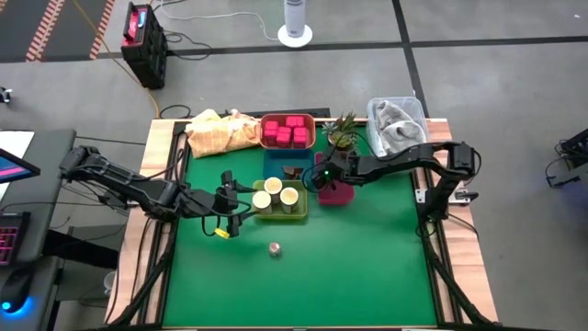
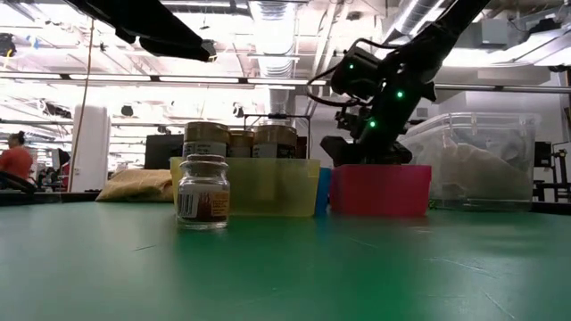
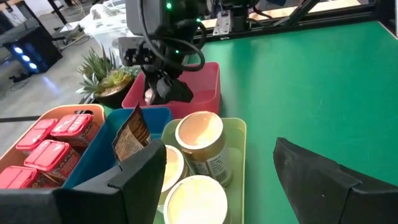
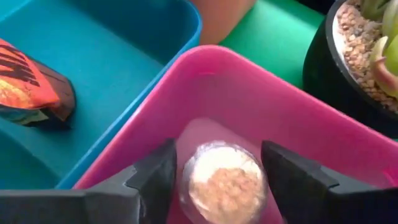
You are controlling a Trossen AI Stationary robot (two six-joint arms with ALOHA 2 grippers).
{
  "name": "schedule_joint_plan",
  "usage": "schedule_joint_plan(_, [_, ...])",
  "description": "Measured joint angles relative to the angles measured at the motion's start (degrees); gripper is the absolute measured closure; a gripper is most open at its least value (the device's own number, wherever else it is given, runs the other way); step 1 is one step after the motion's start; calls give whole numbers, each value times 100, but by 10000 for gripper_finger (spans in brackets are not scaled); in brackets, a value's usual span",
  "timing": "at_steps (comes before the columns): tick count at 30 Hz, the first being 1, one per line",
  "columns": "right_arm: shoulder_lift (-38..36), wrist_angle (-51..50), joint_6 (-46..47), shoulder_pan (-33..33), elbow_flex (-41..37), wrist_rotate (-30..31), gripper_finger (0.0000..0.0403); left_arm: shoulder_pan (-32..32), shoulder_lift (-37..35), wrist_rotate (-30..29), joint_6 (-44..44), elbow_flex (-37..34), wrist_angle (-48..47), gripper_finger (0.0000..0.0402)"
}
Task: Sort spices by type
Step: Put the right transparent seasoning bottle into the red bin, then put the transparent seasoning into the red bin
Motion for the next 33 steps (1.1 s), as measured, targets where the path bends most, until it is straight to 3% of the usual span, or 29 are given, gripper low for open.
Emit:
schedule_joint_plan(9, [-271,-240,-98,2,0,-10,104,9,0,-10,245,0,38,118])
schedule_joint_plan(18, [-1270,-483,-375,184,0,-25,69,114,0,-15,398,0,104,118])
schedule_joint_plan(24, [-1452,-71,-859,1696,4,-36,68,134,0,-14,424,0,-236,118])
schedule_joint_plan(29, [-932,976,-879,2939,4,65,76,133,0,9,462,0,-320,118])
schedule_joint_plan(33, [-329,1796,-999,3441,167,358,78,133,0,17,462,0,-303,118])
